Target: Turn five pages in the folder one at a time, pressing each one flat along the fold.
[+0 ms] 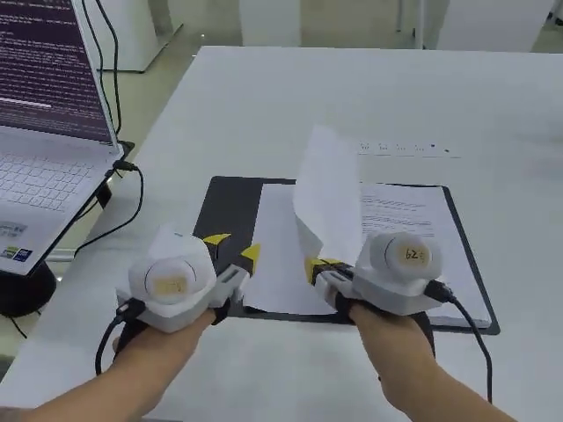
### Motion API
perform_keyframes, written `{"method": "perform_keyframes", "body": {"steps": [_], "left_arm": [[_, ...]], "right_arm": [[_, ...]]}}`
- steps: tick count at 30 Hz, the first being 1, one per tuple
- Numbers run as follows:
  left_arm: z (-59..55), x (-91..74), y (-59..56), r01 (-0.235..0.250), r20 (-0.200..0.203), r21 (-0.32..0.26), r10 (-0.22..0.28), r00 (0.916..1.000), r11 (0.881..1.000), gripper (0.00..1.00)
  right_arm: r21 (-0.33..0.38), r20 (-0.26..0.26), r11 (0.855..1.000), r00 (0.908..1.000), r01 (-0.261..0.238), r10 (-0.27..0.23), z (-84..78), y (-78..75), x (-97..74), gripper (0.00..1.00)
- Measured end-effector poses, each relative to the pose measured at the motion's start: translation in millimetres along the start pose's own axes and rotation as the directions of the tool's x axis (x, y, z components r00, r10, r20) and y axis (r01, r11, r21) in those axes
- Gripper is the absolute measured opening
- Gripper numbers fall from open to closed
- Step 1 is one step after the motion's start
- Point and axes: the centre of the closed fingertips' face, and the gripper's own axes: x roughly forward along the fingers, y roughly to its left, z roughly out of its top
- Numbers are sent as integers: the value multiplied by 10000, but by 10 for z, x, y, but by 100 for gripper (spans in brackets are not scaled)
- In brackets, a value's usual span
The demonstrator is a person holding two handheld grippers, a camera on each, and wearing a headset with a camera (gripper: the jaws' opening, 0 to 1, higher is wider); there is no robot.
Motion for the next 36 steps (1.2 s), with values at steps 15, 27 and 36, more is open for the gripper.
{"method": "perform_keyframes", "body": {"steps": [15,27,36], "left_arm": [[-268,-182,157,-432,-457,-370,415,9981,9984,23],[-380,-160,131,-385,-734,-462,350,9967,9982,23],[-472,-52,48,-120,-1010,-386,81,9949,9992,23]], "right_arm": [[-1296,-1560,9912,9877,-279,74,-487,170,420,0],[-1307,-2027,9912,9792,-212,-58,-685,138,509,2],[-1123,-1525,9907,9865,-769,593,-609,247,347,11]]}}
